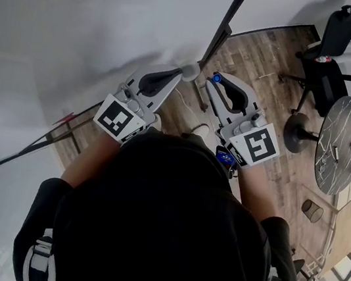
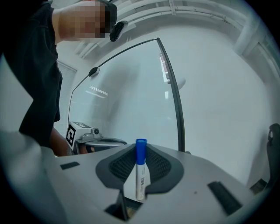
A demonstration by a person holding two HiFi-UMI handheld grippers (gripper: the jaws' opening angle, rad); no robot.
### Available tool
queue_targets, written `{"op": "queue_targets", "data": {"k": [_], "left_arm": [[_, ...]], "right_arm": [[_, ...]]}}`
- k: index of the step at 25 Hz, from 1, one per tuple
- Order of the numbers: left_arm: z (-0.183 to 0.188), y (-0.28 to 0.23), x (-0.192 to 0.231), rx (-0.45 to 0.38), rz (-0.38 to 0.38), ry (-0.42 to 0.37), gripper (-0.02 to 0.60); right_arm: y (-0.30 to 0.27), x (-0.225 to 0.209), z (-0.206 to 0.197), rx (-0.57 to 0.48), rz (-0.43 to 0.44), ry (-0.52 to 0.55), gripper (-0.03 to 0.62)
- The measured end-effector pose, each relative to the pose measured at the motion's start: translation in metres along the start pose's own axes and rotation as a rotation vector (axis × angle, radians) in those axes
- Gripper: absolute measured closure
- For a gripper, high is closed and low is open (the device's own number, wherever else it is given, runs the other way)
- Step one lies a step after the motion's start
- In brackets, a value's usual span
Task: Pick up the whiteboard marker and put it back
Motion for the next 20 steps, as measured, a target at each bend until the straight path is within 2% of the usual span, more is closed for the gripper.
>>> {"op": "queue_targets", "data": {"k": [12,20], "left_arm": [[-0.011,0.001,0.006,-0.003,0.046,-0.016,0.578],[-0.032,0.000,0.008,0.010,0.069,-0.024,0.578]], "right_arm": [[-0.014,-0.008,0.003,-0.008,-0.007,0.003,0.530],[-0.037,-0.027,-0.014,0.020,-0.032,-0.003,0.530]]}}
Point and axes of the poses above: the fingertips, and each gripper's own axes: y backward along the fingers, x to its left, z out of its top, the point moved 7 cm from there along y, backward along the fingers, and after that the axes turned 13 degrees about -y, right-handed, at the moved point
